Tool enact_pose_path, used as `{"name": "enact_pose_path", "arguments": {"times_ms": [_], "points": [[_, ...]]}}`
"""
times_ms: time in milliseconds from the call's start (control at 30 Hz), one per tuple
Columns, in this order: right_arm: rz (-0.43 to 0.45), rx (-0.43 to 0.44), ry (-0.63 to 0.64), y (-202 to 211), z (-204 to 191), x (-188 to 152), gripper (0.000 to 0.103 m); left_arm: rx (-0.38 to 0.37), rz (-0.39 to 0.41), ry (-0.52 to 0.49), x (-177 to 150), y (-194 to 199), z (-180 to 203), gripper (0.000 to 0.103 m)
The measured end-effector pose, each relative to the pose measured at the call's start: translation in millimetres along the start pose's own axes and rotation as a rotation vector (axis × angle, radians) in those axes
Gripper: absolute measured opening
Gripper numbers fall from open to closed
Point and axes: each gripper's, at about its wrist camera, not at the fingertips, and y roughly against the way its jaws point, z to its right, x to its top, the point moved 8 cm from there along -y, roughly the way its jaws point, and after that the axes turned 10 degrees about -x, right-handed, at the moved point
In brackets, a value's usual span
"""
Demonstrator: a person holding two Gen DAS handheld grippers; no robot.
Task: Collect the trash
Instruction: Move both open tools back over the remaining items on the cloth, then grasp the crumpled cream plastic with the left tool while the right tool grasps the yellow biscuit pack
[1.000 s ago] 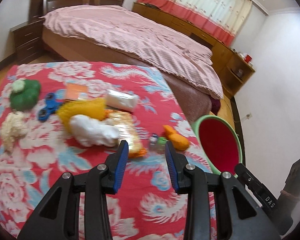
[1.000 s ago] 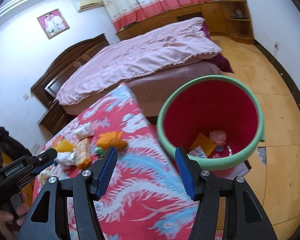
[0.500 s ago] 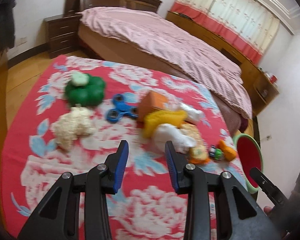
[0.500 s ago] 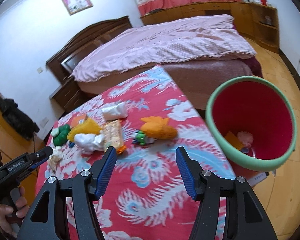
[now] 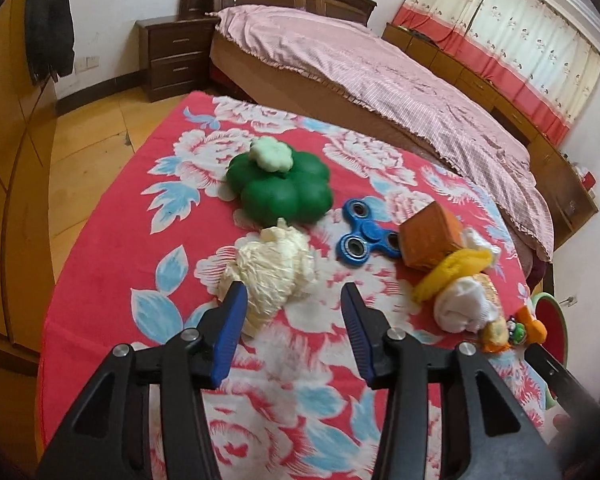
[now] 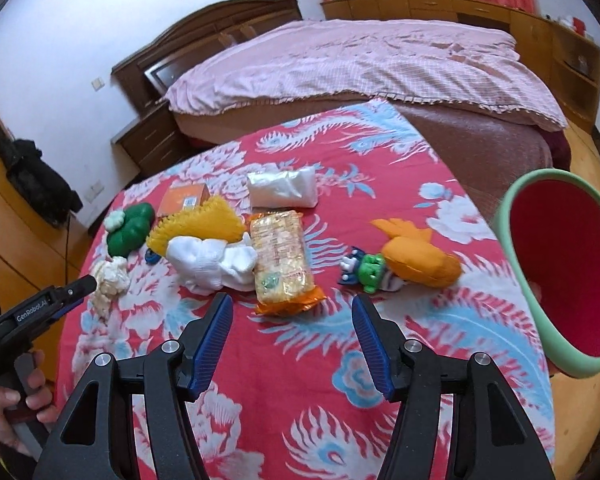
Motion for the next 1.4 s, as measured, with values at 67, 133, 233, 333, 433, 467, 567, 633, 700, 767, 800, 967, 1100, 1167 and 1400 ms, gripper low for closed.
{"name": "enact_pose_path", "arguments": {"times_ms": [67, 133, 233, 333, 433, 467, 567, 633, 700, 767, 800, 967, 1100, 1167, 1400], "points": [[-0.011, -0.008, 0.010, -7.5, -3.6, 0.6, 0.063, -0.008, -0.002, 0.011, -0.7, -4.7, -4.8, 0.049], [-0.019, -0.018, 0.024, -15.5, -7.5, 1.2, 0.063, -0.009, -0.001, 0.018, -0.4, -9.1, -8.3, 0.049], [-0.023, -0.035, 0.040, -24.7, -11.3, 1.4, 0.063, -0.009, 0.000, 0.023, 0.8, -13.8, -12.9, 0.049], [-0.031, -0.041, 0.045, -32.5, -13.1, 1.1, 0.063, -0.018, -0.007, 0.042, 1.2, -18.2, -16.8, 0.049], [-0.033, -0.048, 0.050, -38.8, -14.7, 0.9, 0.063, -0.020, -0.008, 0.052, 1.1, -22.0, -21.0, 0.049], [-0.034, -0.050, 0.051, -40.4, -15.0, 0.7, 0.063, -0.023, -0.009, 0.057, 0.9, -23.5, -21.9, 0.049], [-0.035, -0.050, 0.054, -44.3, -15.3, -0.5, 0.063, -0.031, -0.013, 0.062, 0.2, -27.6, -22.3, 0.049], [-0.034, -0.048, 0.052, -47.3, -15.0, -1.0, 0.063, -0.026, -0.004, 0.052, 1.5, -29.0, -21.1, 0.049], [-0.020, -0.053, 0.057, -46.7, -15.3, -0.6, 0.063, -0.019, -0.003, 0.043, 2.1, -30.7, -19.5, 0.049], [-0.013, -0.062, 0.065, -46.4, -16.3, -1.0, 0.063, -0.011, -0.004, 0.043, 3.7, -31.6, -19.8, 0.049], [-0.009, -0.067, 0.072, -46.2, -16.8, -1.4, 0.063, -0.008, -0.004, 0.044, 3.9, -31.8, -19.8, 0.049], [-0.002, -0.081, 0.081, -43.8, -13.8, -4.0, 0.049, -0.059, -0.013, 0.057, 1.0, -31.9, -16.1, 0.034], [-0.014, -0.064, 0.056, -41.8, -10.0, -4.1, 0.044, -0.085, -0.002, 0.044, -1.7, -27.1, -8.6, 0.031], [-0.014, -0.060, 0.049, -38.2, -9.0, -3.8, 0.042, -0.098, 0.006, 0.037, -2.7, -22.3, -3.5, 0.030], [-0.018, -0.028, 0.028, -23.4, -5.1, -11.0, 0.039, -0.142, 0.014, 0.043, -12.4, -5.3, 8.3, 0.030]]}}
